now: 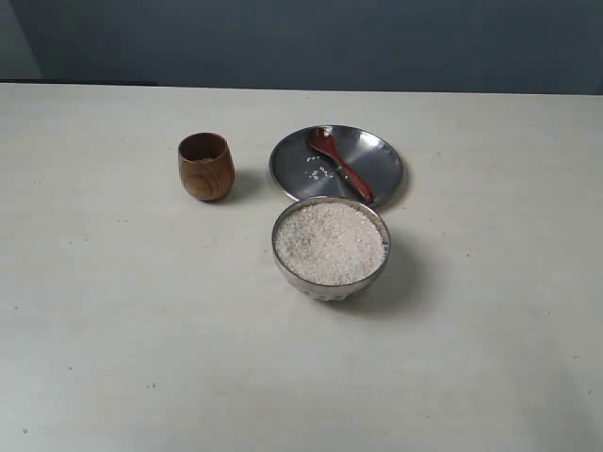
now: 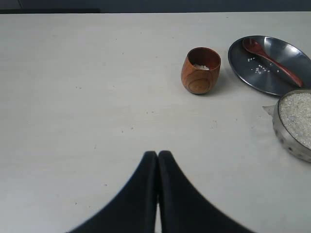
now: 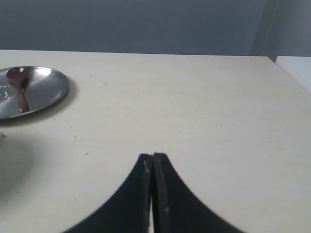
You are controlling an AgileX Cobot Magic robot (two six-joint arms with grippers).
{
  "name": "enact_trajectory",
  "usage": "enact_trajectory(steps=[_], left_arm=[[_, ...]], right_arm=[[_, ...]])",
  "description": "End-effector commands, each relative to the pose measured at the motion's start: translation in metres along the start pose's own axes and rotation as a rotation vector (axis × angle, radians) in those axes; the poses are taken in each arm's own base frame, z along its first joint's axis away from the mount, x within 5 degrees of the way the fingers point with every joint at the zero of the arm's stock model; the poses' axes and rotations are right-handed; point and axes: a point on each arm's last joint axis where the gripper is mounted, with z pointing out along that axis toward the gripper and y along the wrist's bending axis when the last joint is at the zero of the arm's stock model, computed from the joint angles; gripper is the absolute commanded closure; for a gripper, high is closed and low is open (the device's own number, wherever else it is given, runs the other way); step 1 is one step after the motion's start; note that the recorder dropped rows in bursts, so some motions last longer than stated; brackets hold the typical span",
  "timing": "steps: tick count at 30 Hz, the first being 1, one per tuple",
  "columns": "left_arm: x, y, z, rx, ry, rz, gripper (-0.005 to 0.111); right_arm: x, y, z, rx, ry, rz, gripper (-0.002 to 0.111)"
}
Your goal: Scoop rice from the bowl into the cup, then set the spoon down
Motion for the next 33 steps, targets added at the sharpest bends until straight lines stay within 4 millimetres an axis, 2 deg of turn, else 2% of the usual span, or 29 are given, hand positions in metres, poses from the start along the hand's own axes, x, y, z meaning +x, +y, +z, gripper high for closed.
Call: enact_trajectory(steps=[1, 11, 18, 33], left_arm=[[-0.001, 0.000, 0.000, -0.003, 0.003, 0.003, 0.106], [-0.001, 0.000, 0.000, -0.003, 0.003, 0.003, 0.106], [-0.001, 0.000, 0.000, -0.002, 0.003, 0.002, 0.106], [-0.001, 0.000, 0.000, -0.002, 0.003, 0.002, 0.106]], right_arm=[[0.001, 0.000, 0.000, 0.005, -0.006, 0.001, 0.108], [0.000, 0.000, 0.000, 0.005, -0.011, 0.000, 0.108], [-0.010, -0.001, 0.000, 0.014, -0.126, -0.012, 0.108], [-0.003, -0.002, 0.000, 0.024, -0.050, 0.061, 0.108]])
